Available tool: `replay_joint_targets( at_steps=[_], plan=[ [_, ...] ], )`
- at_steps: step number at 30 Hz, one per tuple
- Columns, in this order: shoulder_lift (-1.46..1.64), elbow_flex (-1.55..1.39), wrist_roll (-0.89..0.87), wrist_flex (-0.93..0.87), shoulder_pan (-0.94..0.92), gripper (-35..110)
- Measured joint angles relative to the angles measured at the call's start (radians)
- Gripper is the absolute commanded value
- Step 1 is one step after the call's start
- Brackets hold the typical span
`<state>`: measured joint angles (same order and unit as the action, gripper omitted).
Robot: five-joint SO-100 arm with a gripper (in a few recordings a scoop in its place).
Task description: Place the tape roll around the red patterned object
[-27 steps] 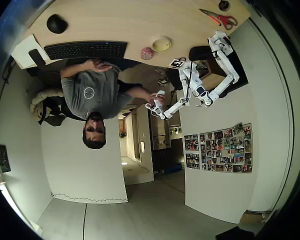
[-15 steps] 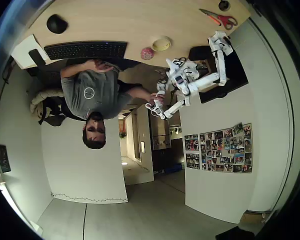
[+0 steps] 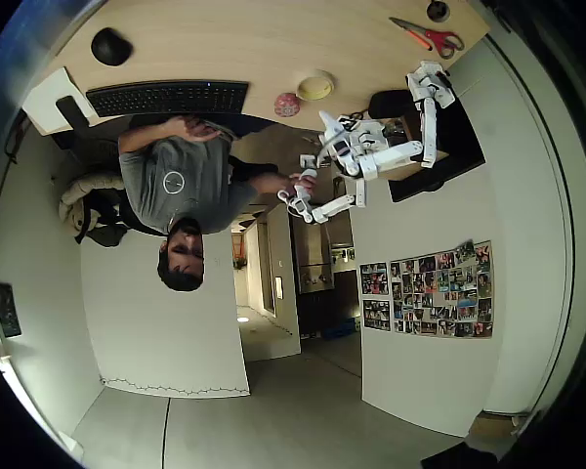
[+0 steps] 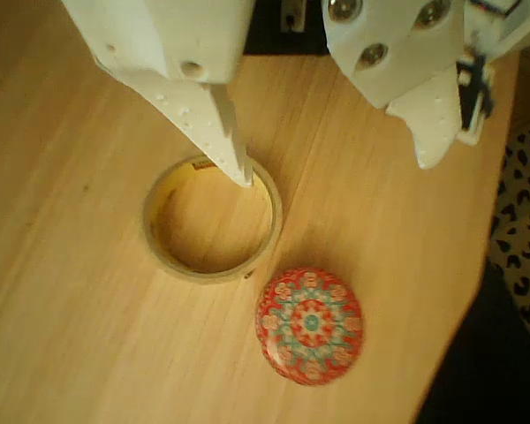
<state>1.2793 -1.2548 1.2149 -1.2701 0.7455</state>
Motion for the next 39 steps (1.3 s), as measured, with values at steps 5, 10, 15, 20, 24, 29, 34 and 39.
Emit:
replay_joint_targets(
  at_steps=[5,10,15,20,24,29,34,39],
  plan=[
    [-0.078,-0.017,-0.052,0.023,-0.014,40],
    [-0.120,-0.021,-0.060,0.055,-0.006,38],
    [-0.186,-0.037,-0.075,0.109,0.005,35],
    [-0.241,-0.038,-0.107,0.143,0.000,24],
    [-0.261,-0.034,-0.112,0.146,-0.002,3],
    [-0.278,-0.005,-0.097,0.135,-0.003,0],
    [-0.273,0.006,-0.092,0.071,-0.011,0],
    [-0.175,0.002,-0.031,-0.006,-0.011,0]
  ],
)
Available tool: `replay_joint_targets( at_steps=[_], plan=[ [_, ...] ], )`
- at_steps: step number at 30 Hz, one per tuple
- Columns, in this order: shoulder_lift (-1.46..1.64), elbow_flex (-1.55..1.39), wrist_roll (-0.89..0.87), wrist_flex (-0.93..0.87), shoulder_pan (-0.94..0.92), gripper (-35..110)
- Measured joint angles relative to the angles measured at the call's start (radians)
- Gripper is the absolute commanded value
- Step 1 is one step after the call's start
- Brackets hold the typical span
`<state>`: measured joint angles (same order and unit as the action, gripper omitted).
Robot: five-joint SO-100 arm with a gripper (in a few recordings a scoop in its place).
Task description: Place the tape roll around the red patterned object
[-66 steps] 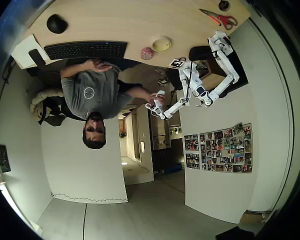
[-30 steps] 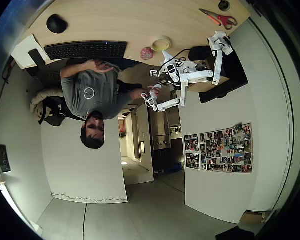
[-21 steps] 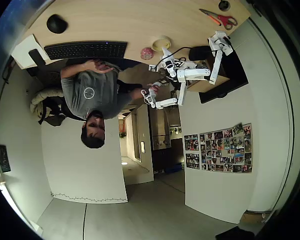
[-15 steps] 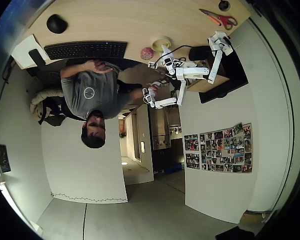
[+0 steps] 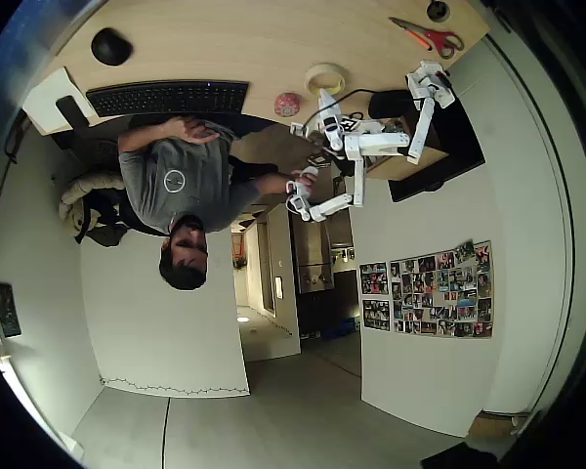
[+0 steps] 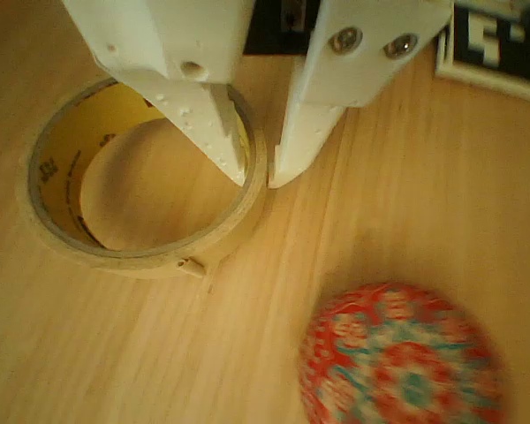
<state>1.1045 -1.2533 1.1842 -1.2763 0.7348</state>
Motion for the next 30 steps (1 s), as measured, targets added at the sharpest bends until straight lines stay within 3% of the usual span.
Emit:
replay_joint_targets(
  at_steps=[10,20,30],
  plan=[
    [0.242,0.005,0.170,-0.126,0.012,0],
    [-0.046,0.480,0.430,-0.291,0.160,0],
    [-0.143,0.683,0.581,-0.316,0.189,0]
  ],
)
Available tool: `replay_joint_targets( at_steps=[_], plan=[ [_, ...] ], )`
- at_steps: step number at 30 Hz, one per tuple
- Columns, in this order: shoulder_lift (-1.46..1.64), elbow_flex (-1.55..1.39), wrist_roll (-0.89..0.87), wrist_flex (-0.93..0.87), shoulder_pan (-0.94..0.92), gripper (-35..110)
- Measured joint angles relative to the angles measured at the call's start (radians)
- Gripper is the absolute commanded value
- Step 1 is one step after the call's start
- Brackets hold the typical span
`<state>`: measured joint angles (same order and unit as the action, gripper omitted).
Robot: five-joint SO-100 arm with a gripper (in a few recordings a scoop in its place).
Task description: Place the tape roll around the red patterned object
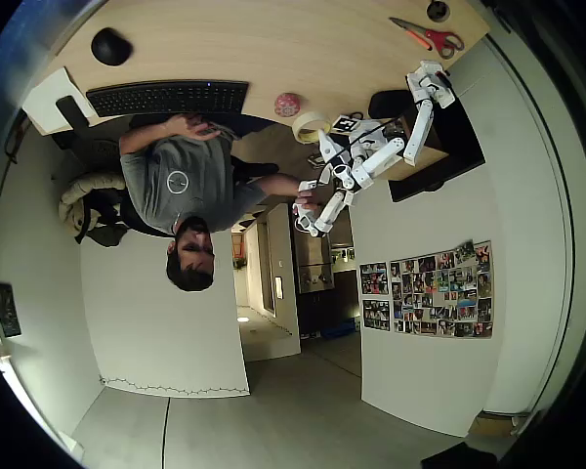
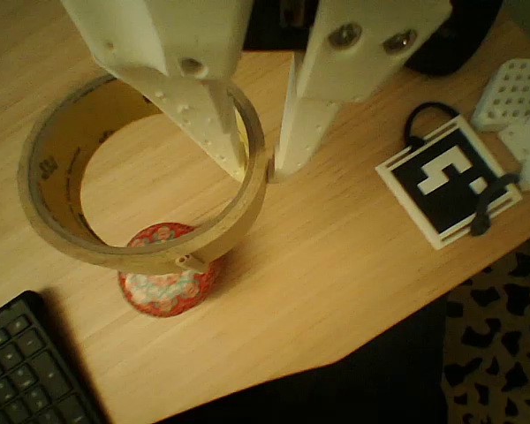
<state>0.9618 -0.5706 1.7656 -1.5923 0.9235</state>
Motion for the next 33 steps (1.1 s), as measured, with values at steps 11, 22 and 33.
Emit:
replay_joint_targets(
  at_steps=[11,22,33],
  plan=[
    [-0.354,0.451,0.005,-0.081,-0.051,0],
    [-0.459,0.614,-0.009,-0.081,-0.006,0],
    [-0.500,0.663,0.009,-0.060,-0.009,0]
  ],
)
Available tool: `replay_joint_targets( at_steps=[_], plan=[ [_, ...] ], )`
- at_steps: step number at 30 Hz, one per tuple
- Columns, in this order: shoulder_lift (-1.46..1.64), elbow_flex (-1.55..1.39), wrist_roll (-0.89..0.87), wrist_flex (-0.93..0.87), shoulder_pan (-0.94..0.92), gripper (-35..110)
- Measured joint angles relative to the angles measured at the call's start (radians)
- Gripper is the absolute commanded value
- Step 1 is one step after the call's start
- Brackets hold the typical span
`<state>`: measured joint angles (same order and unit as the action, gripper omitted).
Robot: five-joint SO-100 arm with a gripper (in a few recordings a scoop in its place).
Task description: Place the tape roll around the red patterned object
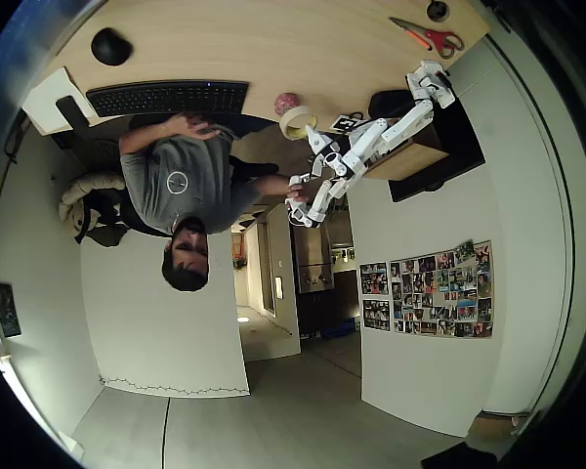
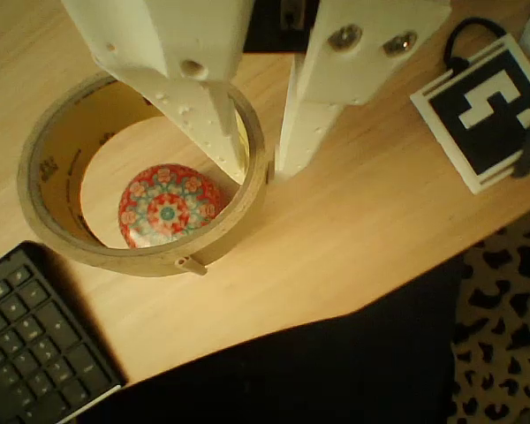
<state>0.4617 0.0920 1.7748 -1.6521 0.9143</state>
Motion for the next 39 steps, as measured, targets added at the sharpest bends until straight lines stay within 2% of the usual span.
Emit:
replay_joint_targets(
  at_steps=[8,16,39],
  plan=[
    [-0.023,0.006,-0.009,0.011,-0.026,0],
    [-0.097,0.006,-0.094,0.040,-0.075,0],
    [-0.118,0.006,-0.117,0.146,-0.017,0]
  ],
)
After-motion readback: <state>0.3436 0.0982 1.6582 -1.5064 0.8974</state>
